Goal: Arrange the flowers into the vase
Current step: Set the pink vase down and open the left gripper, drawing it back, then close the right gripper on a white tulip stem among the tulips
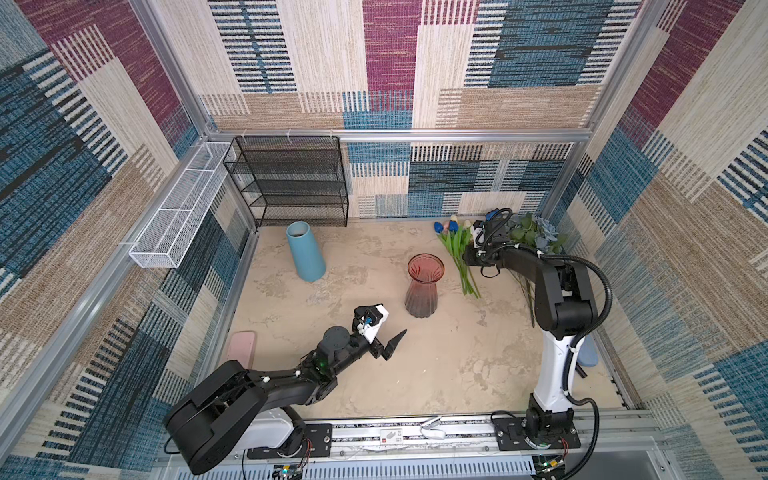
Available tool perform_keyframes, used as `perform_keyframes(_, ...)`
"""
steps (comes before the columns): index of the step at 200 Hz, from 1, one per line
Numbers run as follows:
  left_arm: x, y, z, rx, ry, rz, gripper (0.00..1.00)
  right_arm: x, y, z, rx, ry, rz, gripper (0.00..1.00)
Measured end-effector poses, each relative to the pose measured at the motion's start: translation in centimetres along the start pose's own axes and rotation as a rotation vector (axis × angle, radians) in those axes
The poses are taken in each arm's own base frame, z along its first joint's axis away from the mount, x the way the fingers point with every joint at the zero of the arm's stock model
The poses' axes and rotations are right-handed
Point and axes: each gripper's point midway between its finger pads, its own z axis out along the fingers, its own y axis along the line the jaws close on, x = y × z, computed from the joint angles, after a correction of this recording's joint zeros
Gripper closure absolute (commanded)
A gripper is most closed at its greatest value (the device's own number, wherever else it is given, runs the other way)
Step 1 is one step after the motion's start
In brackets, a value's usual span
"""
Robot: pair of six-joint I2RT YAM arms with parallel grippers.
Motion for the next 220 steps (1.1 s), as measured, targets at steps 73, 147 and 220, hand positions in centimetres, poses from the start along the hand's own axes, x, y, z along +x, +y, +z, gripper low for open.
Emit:
perform_keyframes(73, -0.8, 0.1, 0.3, -0.008, -0.032, 0.004, 0.01, 0.3, 0.5, 0.4, -0.033, 0.013, -0.009, 0.94)
perform_keyframes(147, -1.7, 0.6, 0.8, -0.031, -0.051, 0.008, 0.01, -0.9, 1.7, -3.6, -0.052, -0.047, -0.026, 0.88)
perform_keyframes(220, -1.4, 0.6, 0.9, -0.029, -0.040, 0.009, 0.01, -0.1, 1.7, -4.6, -0.051, -0.049, -0.012, 0.83)
